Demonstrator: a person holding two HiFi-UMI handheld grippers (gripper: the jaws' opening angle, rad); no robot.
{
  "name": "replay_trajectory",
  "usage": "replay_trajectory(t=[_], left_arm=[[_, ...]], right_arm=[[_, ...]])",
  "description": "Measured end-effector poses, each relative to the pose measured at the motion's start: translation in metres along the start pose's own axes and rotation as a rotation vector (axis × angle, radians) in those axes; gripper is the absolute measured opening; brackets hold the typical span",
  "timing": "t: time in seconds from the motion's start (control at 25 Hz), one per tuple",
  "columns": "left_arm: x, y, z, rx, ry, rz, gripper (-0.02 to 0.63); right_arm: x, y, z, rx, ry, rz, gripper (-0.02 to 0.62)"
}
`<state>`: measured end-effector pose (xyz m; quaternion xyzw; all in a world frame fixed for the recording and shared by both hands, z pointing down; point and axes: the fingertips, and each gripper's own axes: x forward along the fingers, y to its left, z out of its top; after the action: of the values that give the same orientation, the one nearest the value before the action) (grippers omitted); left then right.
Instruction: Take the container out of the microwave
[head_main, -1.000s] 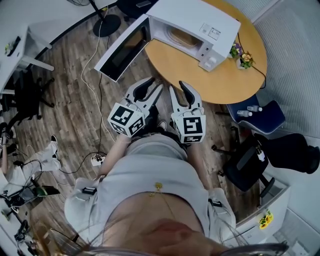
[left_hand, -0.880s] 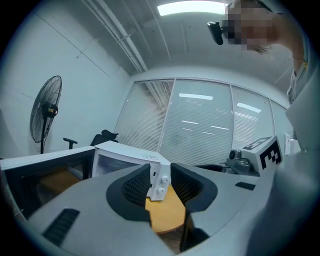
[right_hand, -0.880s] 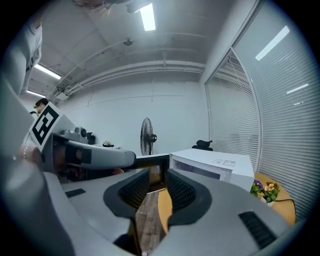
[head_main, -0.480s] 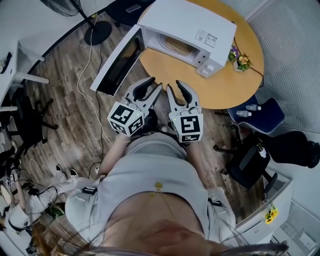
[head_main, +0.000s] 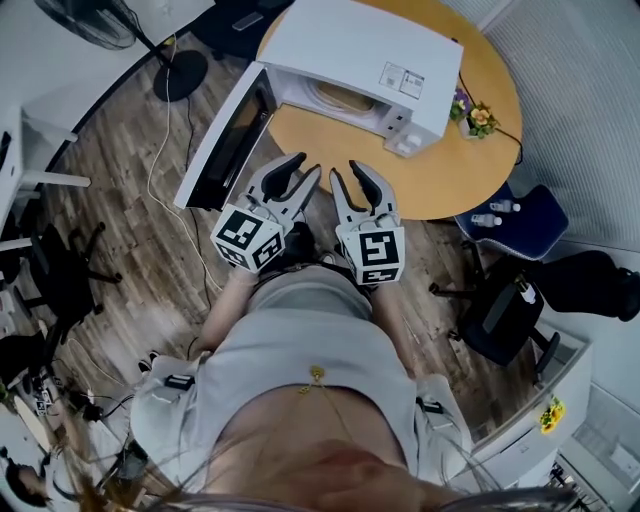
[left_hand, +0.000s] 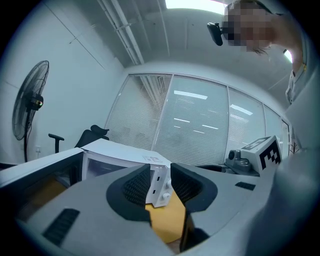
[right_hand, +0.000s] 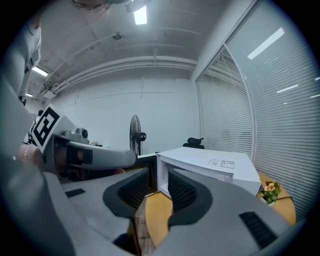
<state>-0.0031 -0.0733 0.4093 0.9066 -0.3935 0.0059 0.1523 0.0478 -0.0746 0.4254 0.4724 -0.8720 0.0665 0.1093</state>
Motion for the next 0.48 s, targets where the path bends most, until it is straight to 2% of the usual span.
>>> replay_trajectory(t=[0.48], left_arm=[[0.033,0.031,0.012,-0.028,-0.017,-0.074,0.127]], right_arm=[[0.035,-0.022,0.003,-0.009,0.014,-0.07,0.127]])
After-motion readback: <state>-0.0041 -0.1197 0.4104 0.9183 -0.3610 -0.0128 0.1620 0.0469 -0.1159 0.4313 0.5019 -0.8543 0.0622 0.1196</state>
